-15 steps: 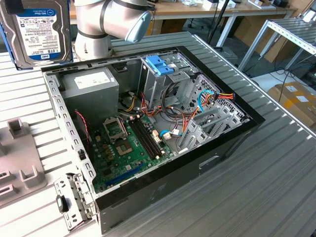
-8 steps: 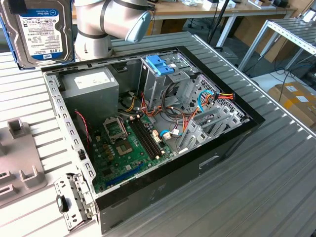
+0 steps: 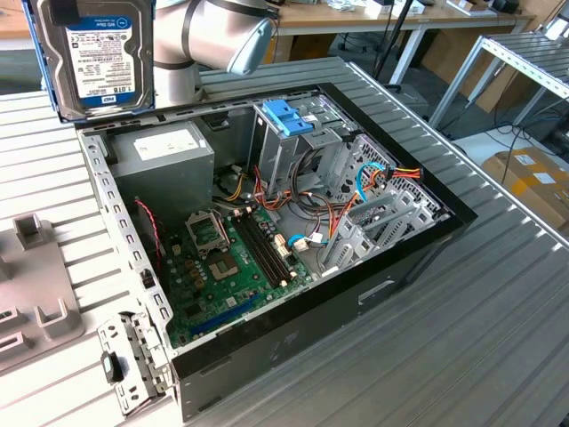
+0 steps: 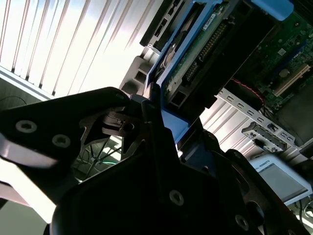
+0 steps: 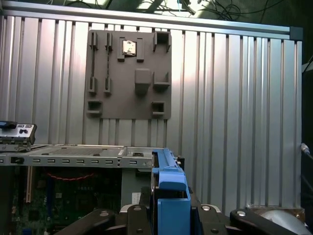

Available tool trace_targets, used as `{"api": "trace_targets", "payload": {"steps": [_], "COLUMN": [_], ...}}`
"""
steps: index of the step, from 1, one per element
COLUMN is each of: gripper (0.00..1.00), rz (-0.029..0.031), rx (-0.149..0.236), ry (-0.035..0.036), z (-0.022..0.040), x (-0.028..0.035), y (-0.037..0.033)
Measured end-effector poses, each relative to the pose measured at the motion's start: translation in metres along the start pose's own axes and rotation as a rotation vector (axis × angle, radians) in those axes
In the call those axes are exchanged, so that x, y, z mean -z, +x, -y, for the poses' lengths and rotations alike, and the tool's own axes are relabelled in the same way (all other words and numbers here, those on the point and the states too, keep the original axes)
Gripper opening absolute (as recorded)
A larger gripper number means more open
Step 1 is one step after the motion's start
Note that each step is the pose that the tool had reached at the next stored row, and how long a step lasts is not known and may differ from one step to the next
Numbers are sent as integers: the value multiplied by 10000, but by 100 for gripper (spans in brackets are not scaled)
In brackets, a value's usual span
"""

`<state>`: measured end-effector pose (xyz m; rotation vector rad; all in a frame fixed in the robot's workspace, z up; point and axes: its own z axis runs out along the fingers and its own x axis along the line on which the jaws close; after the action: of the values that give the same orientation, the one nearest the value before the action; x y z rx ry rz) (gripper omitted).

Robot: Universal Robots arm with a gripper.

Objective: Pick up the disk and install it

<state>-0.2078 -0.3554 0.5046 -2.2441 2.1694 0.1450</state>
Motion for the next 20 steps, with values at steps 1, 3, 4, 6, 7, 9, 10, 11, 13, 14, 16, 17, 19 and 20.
{"api": "trace_targets", "payload": {"steps": [1,3,4,6,7,9,10,11,13,14,16,17,19,20], "gripper": [37,37,37,37,37,37,37,37,37,37,37,37,37,37], "rz": [0,0,0,0,0,-1,-1,0,-1,0,0,-1,-2,0], "rx": [0,0,0,0,0,0,0,0,-1,0,0,0,0,0], "ry": [-1,-1,-1,-1,-2,-3,-2,-3,-2,-3,-4,-4,-4,-4], "z": [37,50,58,79,88,105,110,118,139,145,158,165,180,188], "x": [0,0,0,-1,0,0,-1,-1,-1,-1,-1,-1,-2,-2], "y": [1,2,2,3,3,4,4,4,5,5,6,6,7,7]}}
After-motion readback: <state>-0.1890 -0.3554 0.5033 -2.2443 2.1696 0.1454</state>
